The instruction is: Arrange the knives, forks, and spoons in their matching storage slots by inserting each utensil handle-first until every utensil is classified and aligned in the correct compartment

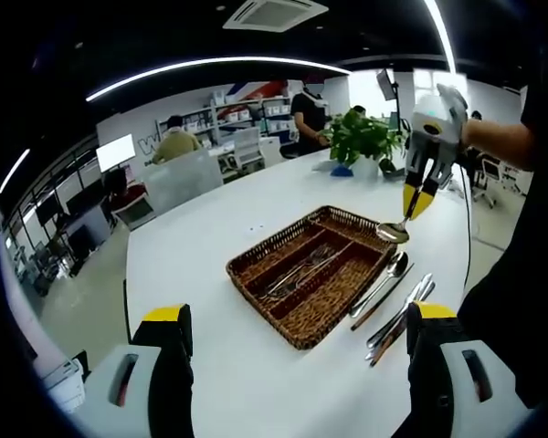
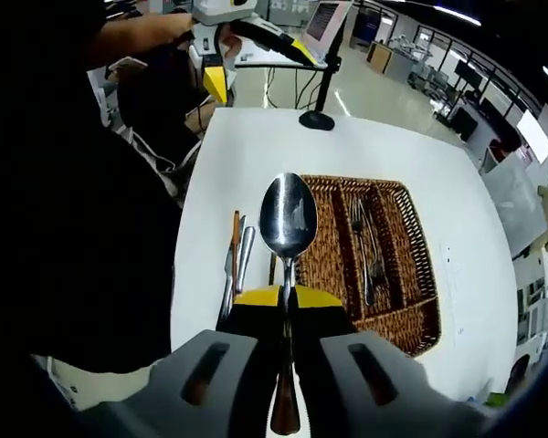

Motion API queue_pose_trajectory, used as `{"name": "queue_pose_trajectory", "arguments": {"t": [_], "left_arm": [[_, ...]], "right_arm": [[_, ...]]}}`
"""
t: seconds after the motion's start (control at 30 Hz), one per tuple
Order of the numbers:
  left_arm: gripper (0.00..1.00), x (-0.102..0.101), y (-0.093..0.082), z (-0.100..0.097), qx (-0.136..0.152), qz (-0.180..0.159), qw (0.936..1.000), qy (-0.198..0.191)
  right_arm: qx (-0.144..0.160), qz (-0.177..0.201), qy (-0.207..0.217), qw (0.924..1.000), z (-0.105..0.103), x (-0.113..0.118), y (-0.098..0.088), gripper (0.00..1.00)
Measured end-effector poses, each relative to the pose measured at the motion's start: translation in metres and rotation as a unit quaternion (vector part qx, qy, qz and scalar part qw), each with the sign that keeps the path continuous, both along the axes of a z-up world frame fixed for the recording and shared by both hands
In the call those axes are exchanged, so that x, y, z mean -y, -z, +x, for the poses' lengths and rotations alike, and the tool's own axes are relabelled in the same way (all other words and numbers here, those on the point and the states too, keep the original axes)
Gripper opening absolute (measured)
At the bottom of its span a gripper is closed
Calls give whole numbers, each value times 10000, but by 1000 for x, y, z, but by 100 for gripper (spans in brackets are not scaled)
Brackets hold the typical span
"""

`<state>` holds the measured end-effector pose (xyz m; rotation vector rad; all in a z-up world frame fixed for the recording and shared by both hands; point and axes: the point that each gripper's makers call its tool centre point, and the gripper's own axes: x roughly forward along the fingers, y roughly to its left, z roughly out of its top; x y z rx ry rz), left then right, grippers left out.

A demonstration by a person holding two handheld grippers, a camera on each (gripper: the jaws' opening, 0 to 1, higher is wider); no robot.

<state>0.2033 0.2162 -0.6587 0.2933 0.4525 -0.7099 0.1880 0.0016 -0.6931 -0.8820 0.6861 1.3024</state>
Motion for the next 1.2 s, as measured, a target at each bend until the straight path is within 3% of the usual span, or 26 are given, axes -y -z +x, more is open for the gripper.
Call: {"name": "queue_pose_trajectory", "arguments": {"t": [0.63, 1.2], "left_arm": [[100, 1, 0, 2, 15, -58, 10000, -9], [100, -1, 1, 5, 13, -27, 10000, 68]], "right_arm": [[20, -160, -24, 9999, 5, 1, 0, 0], [91, -298, -146, 9994, 33, -11, -1, 0]]}}
